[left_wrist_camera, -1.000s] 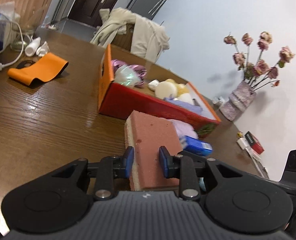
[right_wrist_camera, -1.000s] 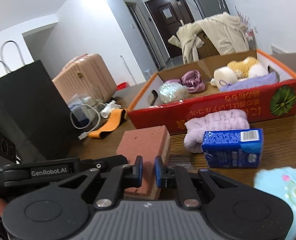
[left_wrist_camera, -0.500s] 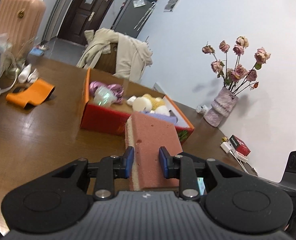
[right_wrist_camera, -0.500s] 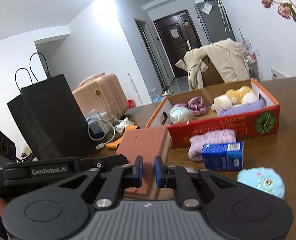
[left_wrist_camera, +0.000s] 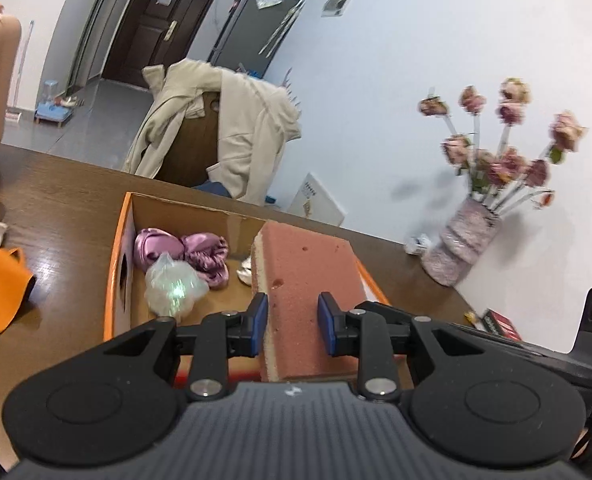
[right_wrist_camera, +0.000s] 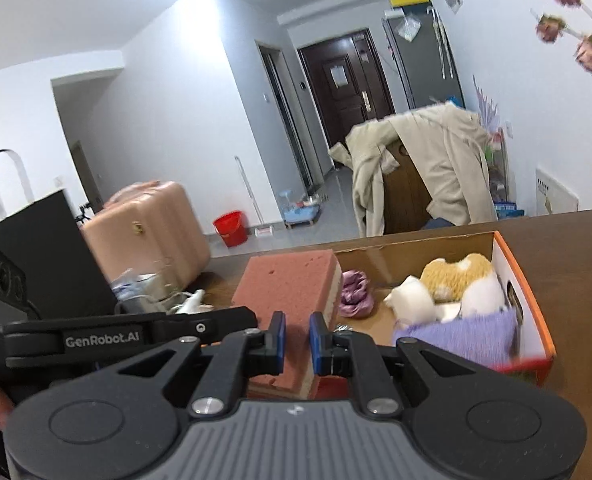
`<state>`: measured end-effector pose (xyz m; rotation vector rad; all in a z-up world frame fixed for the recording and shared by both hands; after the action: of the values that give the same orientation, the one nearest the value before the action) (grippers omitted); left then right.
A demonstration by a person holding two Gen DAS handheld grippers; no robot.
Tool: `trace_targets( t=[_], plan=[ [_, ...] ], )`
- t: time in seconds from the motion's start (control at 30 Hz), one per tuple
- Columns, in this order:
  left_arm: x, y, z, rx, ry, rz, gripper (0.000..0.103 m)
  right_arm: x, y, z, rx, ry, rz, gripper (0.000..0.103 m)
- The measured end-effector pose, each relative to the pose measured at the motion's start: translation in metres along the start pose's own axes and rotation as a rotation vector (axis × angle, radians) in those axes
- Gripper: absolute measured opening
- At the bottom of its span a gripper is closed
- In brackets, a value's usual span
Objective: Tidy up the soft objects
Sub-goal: 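Lift the pink sponge block into the box and open both tools, then move both tools back out of the box toward the table items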
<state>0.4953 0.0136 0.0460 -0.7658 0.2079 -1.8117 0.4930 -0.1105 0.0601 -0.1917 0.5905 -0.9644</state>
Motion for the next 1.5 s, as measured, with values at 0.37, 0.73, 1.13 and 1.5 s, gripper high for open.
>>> trace_targets(
  t=[0.37,0.73,1.13,1.5],
  plan=[
    [-0.039,0.102,-0.016,-0.159,-0.009,0.064,0.027,0.069,0.101,-0.018,-0.171,0.064,-0.040,0.013],
    [-0.033,0.098,-0.033,-0.213,0.054,0.045,0.038,0.076,0.089,-0.029,-0.189,0.087,-0.056,0.017],
    [-0.014,-0.015,-0.002,-0.057,0.140,0.085,0.050,0.027,-0.011,0.015,-0.035,-0.014,-0.059,0.024],
    [0.018,-0.140,-0.030,0.131,0.283,0.115,0.079,-0.026,-0.111,-0.009,0.044,-0.148,-0.058,0.052]
  ],
)
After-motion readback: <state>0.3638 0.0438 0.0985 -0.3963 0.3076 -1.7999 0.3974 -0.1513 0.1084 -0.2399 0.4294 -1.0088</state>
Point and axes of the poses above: each gripper's, at about its wrist camera, not at the fingertips, and y roughly the way its jaws point, x to its right, z to its top, the point moved 10 cm from there along y, roughly the way its jaws point, and after that the axes turned 4 degrees about z, right-handed, at the moved point
